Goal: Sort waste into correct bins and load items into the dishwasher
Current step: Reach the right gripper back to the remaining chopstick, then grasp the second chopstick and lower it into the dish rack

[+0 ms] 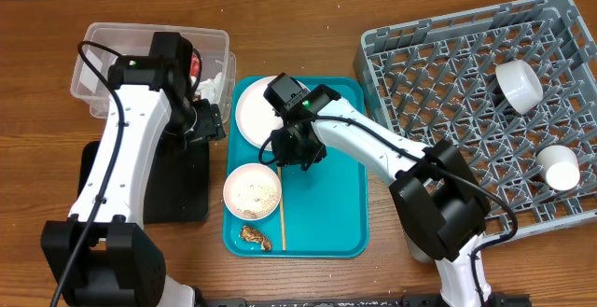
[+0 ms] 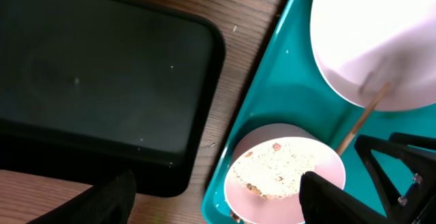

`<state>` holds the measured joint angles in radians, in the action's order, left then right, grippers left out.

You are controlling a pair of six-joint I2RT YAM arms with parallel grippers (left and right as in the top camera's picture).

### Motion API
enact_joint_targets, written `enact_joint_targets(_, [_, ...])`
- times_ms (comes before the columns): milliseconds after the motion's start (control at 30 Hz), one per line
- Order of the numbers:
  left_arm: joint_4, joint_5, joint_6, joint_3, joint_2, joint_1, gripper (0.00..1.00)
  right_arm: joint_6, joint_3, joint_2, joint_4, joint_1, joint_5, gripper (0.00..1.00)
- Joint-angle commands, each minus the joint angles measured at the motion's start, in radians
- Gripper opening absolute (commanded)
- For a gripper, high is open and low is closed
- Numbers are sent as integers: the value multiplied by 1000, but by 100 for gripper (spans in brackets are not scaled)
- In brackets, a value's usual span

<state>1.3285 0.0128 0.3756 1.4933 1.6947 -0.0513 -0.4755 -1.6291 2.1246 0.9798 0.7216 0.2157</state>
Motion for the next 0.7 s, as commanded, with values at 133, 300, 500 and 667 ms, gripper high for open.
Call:
enact_joint_targets(133, [2, -21, 21, 15, -23, 10, 79, -27, 0, 42, -8, 14, -28, 47])
enact_joint_targets(300, [2, -21, 21, 15, -23, 10, 79, -27, 0, 43, -17, 34, -30, 47])
enact_joint_targets(500, [3, -20, 21, 15, -23, 10, 79, -55, 0, 44, -6, 45, -75, 46])
enact_joint_targets(667, [3, -19, 21, 15, -23, 10, 79, -61, 0, 44, 25, 43, -100, 41])
